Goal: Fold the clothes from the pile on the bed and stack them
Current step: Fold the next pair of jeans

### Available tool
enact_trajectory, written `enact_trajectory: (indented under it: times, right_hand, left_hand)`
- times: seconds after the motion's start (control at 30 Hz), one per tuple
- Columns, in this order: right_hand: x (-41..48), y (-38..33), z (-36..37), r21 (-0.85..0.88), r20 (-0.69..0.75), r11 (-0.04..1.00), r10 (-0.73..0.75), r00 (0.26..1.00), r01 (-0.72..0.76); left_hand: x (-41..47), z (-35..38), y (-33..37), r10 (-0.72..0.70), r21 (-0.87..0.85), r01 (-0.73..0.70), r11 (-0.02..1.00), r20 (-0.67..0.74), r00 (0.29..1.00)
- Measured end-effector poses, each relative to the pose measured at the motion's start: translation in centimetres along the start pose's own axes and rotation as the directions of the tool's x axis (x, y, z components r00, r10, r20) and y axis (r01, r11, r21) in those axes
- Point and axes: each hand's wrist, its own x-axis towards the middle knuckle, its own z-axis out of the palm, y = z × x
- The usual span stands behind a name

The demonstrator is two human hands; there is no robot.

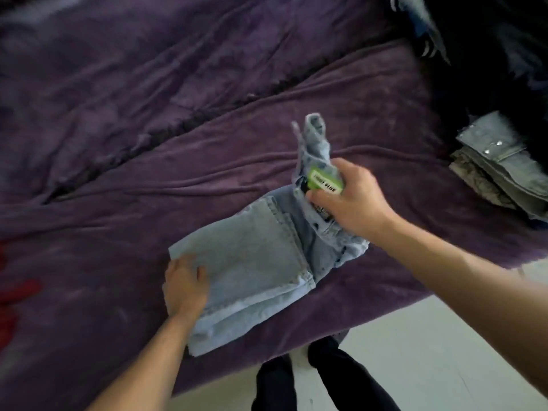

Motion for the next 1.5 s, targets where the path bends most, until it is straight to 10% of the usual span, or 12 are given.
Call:
enact_trajectory:
  times: [0.37, 0.5, 0.63, 0.7, 0.87, 1.07, 1.5]
  right_hand:
    - [-7.1, -2.0, 24.1, -0.264, 0.673, 0.920, -0.039, 0.739, 0.289]
    - [-4.5, 2.0, 22.3, -0.350, 0.239, 0.841, -0.346, 0.907, 0.413]
    - [1.4, 4.2, 19.0, -0.545, -0.036, 0.832, -0.147, 0.988, 0.104]
    - [4.1, 4.4, 18.1, -0.568, -0.041, 0.823, -0.023, 0.999, -0.004]
    - [7.3, 5.0, 18.5, -0.661, 0.174, 0.750, 0.116, 0.978, 0.029]
    - [3.5, 4.5, 17.9, -0.619, 0.061, 0.785, 0.097, 0.993, -0.039]
    - [-10.6, 3.0, 3.8, -0.414, -0.215, 0.870, 0.194, 0.957, -0.270]
  left_hand:
    - [2.0, -6.7, -13.2, -0.267, -0.133, 0.248, 0.960, -0.158, 0.951]
    - [2.4, -4.2, -9.9, 0.065, -0.092, -0.086, 0.992, -0.214, 0.975]
    - [3.3, -0.9, -6.2, 0.027, -0.209, -0.033, 0.977, -0.029, 0.999]
    - [4.7, 0.3, -5.9, -0.034, -0.236, 0.045, 0.971, 0.049, 0.998]
    - [9.5, 1.7, -6.6, 0.256, 0.042, -0.276, 0.960, 0.262, 0.930]
    - [9.7, -0.6, -4.5, 0.265, 0.124, -0.353, 0.927, 0.450, 0.853]
    - [-1.4, -8.8, 8.6, 0.547, 0.080, -0.618, 0.782, 0.386, 0.743]
